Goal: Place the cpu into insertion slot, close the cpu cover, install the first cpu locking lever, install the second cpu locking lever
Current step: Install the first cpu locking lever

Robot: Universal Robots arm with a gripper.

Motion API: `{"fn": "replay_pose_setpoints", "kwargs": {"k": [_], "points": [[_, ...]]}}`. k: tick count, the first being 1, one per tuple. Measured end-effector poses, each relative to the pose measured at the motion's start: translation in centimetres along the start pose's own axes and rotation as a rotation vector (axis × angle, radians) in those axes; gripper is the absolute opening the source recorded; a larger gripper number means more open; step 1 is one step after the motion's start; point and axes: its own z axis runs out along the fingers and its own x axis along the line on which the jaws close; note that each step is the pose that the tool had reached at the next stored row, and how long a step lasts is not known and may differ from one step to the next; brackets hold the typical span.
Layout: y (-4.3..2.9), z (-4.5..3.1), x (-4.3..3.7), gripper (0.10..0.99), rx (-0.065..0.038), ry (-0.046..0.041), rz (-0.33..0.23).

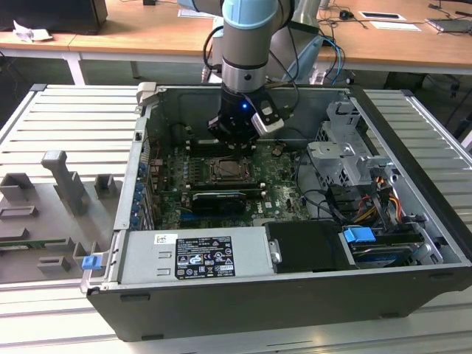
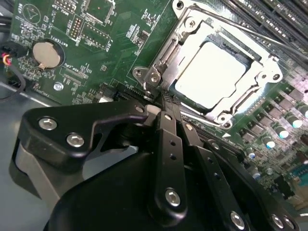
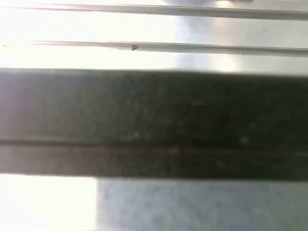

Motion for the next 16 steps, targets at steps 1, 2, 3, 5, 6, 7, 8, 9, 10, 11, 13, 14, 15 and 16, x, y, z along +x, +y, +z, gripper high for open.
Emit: {"fn": "replay_pose_setpoints", "kwargs": {"k": [1, 2, 3, 5, 6, 7, 8, 9, 10, 11, 13, 14, 15, 16], "points": [[0.01, -0.24, 0.04, 0.106, 0.0, -0.0001, 0.0], [0.03, -0.55, 0.21, 0.106, -0.001, -0.0006, 0.0], [0.05, -0.82, 0.4, 0.106, -0.002, -0.0021, 0.0], [0.07, -1.22, 0.71, 0.106, -0.003, -0.0048, 0.0], [0.09, -1.34, 0.92, 0.106, -0.004, -0.0061, 0.0], [0.1, -1.44, 1.15, 0.106, -0.005, -0.0072, 0.0], [0.1, -1.51, 1.33, 0.106, -0.005, -0.008, 0.0], [0.11, -1.55, 1.54, 0.106, -0.006, -0.0085, 0.0], [0.11, -1.58, 1.64, 0.106, -0.006, -0.0084, -0.001], [0.12, -1.63, 1.81, 0.106, -0.007, -0.0082, -0.002], [0.18, -1.7, 1.87, 0.106, -0.007, -0.0081, -0.007], [0.21, -1.7, 1.87, 0.106, -0.007, -0.0079, -0.01], [0.28, -1.7, 1.87, 0.106, -0.009, -0.0079, -0.015], [0.39, -1.69, 1.87, 0.106, -0.009, -0.0076, -0.022]]}}
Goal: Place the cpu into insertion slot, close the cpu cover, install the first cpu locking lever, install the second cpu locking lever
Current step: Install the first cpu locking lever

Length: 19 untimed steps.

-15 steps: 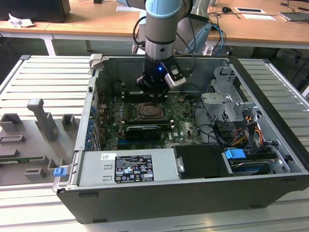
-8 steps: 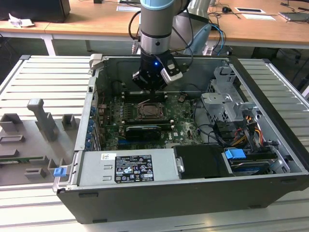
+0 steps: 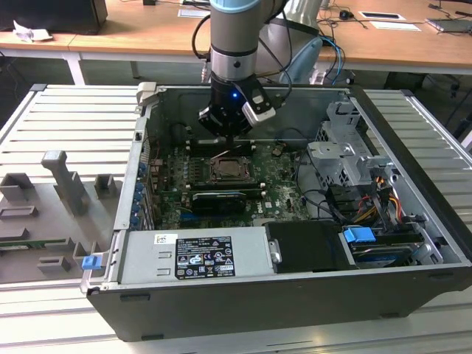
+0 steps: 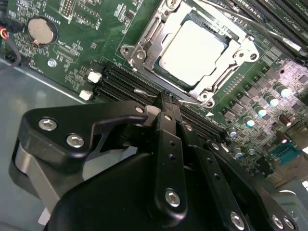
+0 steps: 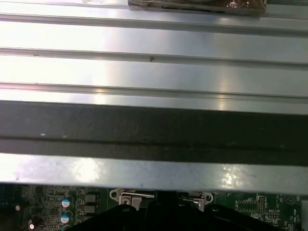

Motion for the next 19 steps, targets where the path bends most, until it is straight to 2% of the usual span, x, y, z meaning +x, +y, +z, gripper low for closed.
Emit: {"fn": "replay_pose_setpoints", "kwargs": {"k": [5, 12, 19], "points": [[0.21, 0.14, -0.33, 0.106, -0.003, 0.0001, -0.004], [0.3, 0.87, -1.1, 0.106, -0.004, 0.0001, -0.004], [0.24, 1.59, -1.44, 0.106, -0.004, 0.0003, -0.006]]}}
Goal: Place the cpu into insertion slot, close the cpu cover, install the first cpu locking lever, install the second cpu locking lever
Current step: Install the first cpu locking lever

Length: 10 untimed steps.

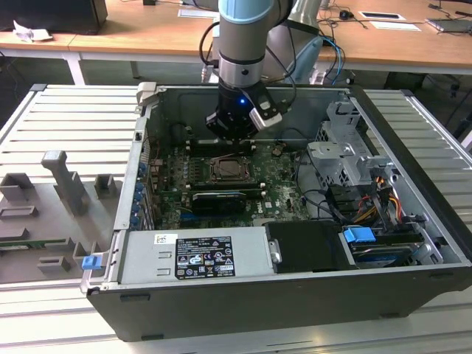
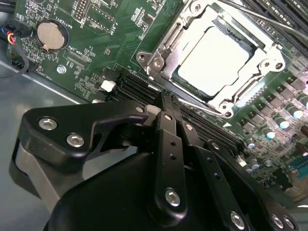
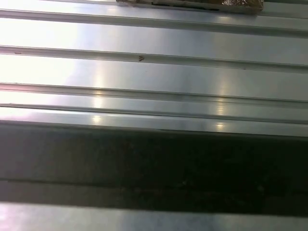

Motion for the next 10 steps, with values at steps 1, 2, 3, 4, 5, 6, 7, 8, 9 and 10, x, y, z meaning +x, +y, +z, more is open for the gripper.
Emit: {"fn": "replay_pose_setpoints", "kwargs": {"k": [1, 2, 3, 4, 5, 6, 7, 8, 9, 10], "points": [[-0.01, 0.09, -0.03, 0.106, 0.0, 0.0, 0.0], [-0.01, 0.18, -0.04, 0.106, 0.0, -0.0001, 0.0], [-0.02, 0.32, -0.04, 0.106, 0.0, 0.0, -0.001], [-0.03, 0.47, -0.05, 0.106, 0.0, 0.0, -0.001], [-0.04, 0.64, -0.04, 0.106, 0.0, 0.0, -0.001], [-0.04, 0.7, -0.05, 0.106, 0.001, 0.0, -0.001], [-0.05, 0.75, -0.05, 0.106, 0.001, 0.0, -0.001], [-0.05, 0.81, -0.05, 0.106, 0.003, 0.0002, -0.001], [-0.06, 0.84, -0.05, 0.106, 0.004, 0.0004, -0.001], [-0.07, 0.95, -0.06, 0.106, 0.008, 0.0007, -0.001]]}}
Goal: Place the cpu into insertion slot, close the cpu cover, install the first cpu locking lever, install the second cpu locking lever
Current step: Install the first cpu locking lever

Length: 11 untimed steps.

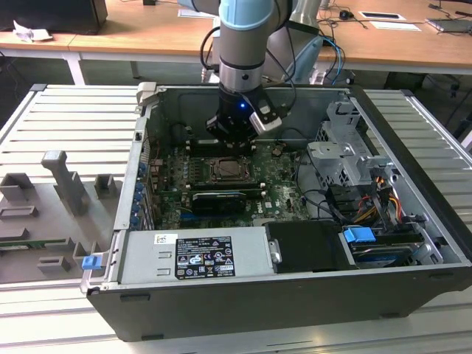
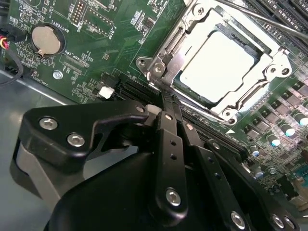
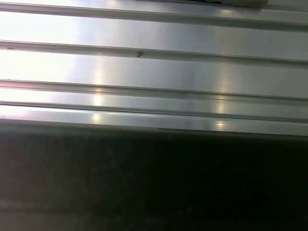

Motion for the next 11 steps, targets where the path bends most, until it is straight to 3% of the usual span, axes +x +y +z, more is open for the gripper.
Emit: {"fn": "replay_pose_setpoints", "kwargs": {"k": [7, 11], "points": [[0.0, 0.22, -0.01, 0.106, 0.002, -0.0001, 0.0], [0.04, -0.26, -0.03, 0.106, -0.001, -0.0004, -0.001]]}}
